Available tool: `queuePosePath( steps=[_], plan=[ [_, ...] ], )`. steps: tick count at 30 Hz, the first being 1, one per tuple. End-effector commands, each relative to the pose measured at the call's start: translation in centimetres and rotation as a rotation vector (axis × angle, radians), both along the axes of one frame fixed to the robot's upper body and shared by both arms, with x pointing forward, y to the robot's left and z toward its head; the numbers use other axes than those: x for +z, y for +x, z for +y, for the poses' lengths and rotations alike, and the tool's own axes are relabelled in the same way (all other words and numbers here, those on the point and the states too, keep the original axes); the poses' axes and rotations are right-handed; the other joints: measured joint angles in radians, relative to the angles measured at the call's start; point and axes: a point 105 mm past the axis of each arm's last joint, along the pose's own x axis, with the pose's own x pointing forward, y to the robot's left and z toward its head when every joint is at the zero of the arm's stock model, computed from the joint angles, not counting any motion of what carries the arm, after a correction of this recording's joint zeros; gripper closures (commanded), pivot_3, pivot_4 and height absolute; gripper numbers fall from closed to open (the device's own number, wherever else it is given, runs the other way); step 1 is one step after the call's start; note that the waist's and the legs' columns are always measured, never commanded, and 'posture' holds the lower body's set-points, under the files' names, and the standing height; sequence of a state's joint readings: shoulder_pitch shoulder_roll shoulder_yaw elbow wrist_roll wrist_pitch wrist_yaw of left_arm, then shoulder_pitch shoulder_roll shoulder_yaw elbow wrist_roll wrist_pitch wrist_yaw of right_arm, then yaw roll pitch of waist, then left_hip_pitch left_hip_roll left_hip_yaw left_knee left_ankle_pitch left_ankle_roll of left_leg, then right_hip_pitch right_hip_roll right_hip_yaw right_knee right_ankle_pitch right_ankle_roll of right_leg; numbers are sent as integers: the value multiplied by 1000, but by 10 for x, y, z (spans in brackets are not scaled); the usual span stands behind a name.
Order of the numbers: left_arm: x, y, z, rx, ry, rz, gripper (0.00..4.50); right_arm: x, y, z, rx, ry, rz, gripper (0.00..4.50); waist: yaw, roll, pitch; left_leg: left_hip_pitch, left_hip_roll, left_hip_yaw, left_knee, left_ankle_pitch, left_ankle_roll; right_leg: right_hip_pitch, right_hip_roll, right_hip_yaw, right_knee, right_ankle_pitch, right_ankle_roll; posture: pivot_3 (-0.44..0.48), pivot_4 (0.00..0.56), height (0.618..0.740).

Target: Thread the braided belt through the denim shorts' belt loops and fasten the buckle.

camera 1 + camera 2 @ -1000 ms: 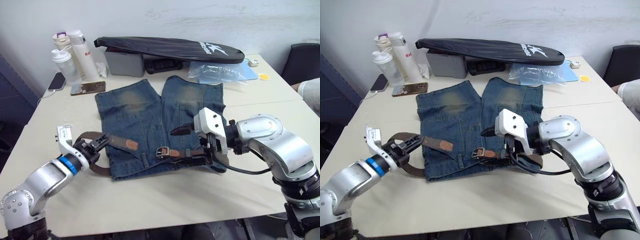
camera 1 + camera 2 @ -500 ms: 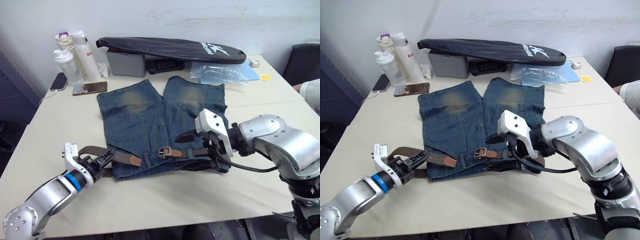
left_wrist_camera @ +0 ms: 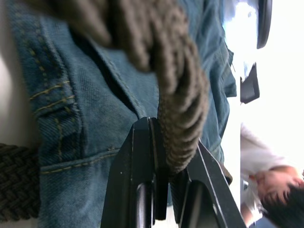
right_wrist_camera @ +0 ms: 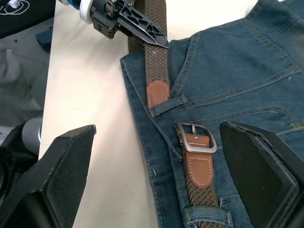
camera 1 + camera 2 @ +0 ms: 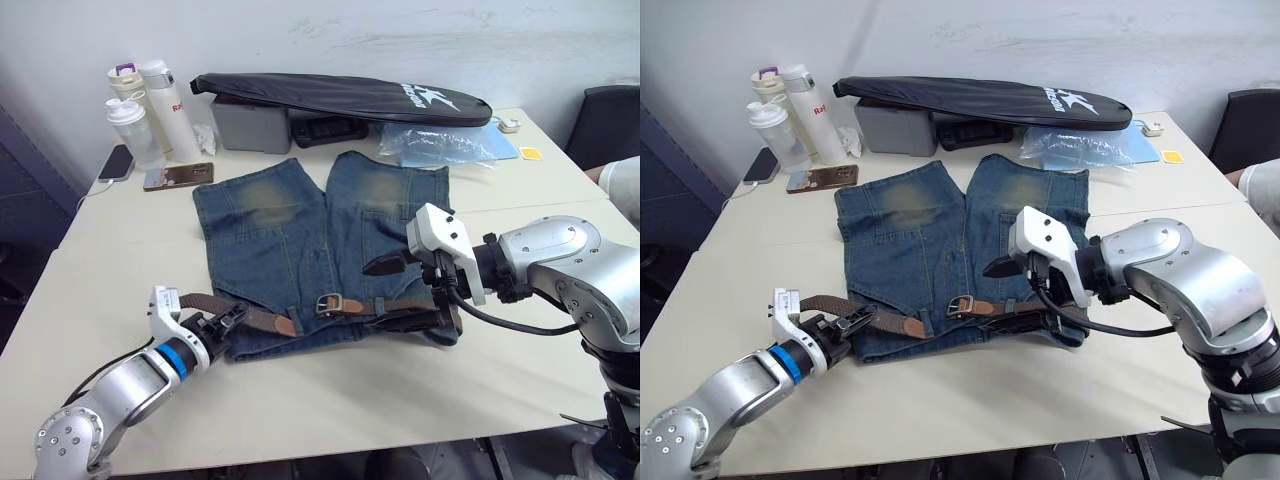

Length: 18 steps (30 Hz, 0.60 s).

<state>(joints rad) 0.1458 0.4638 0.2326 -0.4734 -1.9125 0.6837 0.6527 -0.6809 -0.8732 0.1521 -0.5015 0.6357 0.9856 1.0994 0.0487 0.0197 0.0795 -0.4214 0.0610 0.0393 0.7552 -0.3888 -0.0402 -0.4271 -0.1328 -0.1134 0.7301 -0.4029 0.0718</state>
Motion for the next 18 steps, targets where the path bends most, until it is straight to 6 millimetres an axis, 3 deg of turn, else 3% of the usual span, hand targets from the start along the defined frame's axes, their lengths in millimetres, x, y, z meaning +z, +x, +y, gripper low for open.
queuePosePath(
  steps=[1,6,13,18],
  plan=[
    [5,4,-2,39,27,-46,4500,9,2,0,-10,0,-52,61,1,-1,0,0,0,0,0,0,0,0,0,0,0,0,0,0,150,622],
    [0,8,-1,91,20,-52,4500,9,3,1,-17,0,-59,61,1,-1,0,0,-1,1,0,1,-1,0,1,-1,-1,0,1,0,150,622],
    [-13,12,-15,100,-21,-1,4500,11,6,0,-38,-9,-80,61,3,-1,1,0,-2,1,0,2,-1,0,1,-2,-1,1,1,0,150,622],
    [-12,13,-33,-1,-16,1,4500,12,7,-2,-60,-22,-99,61,5,-1,1,-1,-3,1,0,2,0,0,0,-2,0,1,1,0,150,622]
  ],
)
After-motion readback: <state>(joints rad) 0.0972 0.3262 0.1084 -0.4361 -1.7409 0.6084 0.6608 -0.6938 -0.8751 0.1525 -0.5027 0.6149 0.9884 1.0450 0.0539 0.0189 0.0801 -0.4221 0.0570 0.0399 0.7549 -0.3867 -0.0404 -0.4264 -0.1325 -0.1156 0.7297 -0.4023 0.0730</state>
